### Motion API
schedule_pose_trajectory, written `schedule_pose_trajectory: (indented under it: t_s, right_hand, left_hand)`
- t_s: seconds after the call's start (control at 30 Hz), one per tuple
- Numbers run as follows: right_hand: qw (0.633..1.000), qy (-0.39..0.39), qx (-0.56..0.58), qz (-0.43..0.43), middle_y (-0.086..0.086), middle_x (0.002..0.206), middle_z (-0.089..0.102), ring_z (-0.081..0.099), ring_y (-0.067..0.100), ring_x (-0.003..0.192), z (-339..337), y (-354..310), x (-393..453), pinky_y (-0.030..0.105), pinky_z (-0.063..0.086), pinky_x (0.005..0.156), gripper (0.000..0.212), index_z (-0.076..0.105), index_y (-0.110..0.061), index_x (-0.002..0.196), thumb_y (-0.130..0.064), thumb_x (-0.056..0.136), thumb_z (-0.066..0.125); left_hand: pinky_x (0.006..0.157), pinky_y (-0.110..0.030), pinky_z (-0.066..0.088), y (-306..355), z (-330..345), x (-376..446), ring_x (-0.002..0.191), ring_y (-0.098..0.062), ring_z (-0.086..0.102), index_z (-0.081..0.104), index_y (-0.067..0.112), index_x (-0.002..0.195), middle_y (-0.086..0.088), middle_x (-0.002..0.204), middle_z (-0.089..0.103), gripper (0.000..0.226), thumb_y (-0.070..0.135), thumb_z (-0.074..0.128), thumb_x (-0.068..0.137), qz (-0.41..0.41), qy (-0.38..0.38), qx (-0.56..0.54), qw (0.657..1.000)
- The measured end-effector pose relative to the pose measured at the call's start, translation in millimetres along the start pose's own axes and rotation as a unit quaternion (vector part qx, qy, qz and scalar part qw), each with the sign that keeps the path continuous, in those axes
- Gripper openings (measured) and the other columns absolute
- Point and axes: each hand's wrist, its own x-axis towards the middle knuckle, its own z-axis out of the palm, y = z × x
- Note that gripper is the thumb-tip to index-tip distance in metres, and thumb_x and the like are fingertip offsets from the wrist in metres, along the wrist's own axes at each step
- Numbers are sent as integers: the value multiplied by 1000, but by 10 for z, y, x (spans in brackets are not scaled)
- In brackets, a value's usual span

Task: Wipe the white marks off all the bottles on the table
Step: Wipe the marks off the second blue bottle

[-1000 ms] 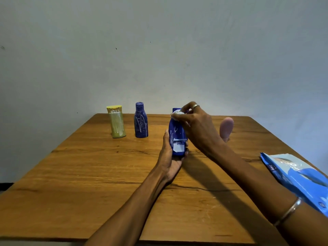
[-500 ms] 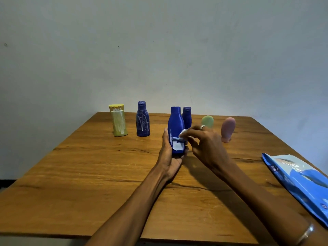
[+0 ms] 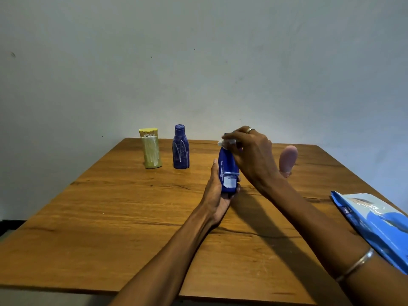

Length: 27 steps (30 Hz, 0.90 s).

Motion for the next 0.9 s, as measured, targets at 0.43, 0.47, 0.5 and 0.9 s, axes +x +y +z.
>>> schedule_pose_trajectory:
  t_s: [0.43,0.47,0.5,0.9]
  right_hand:
    - [998,-56,-18,15,19,117,68,69,30,101,17,-32,-127,25,49,84,31,75,-6,117,-3,86,78]
    - [998,-54,-18,15,19,117,68,69,30,103,28,-36,-117,26,50,84,33,74,-6,119,-3,87,78]
    - [998,-61,-24,2,18,116,69,70,30,103,44,-49,-131,29,53,85,31,75,-5,116,-3,86,78]
    - [977,-180,-89,-74,7,115,70,63,23,104,82,-101,-772,35,60,79,33,76,-14,111,-12,78,84]
  left_hand:
    - [71,-29,49,2,8,9,81,-17,62,66,18,123,-9,101,70,51,57,40,103,-14,15,-10,1000]
    - [70,-29,49,-5,-3,19,80,-17,61,66,18,123,-9,101,70,51,57,39,103,-14,14,-13,1000]
    - [68,-29,48,-4,-9,16,80,-16,61,65,18,124,-8,101,70,51,56,39,104,-14,14,-12,1000]
    - [111,-47,42,23,-104,12,105,-31,65,72,0,113,-19,105,72,70,62,43,100,-48,-26,-116,992]
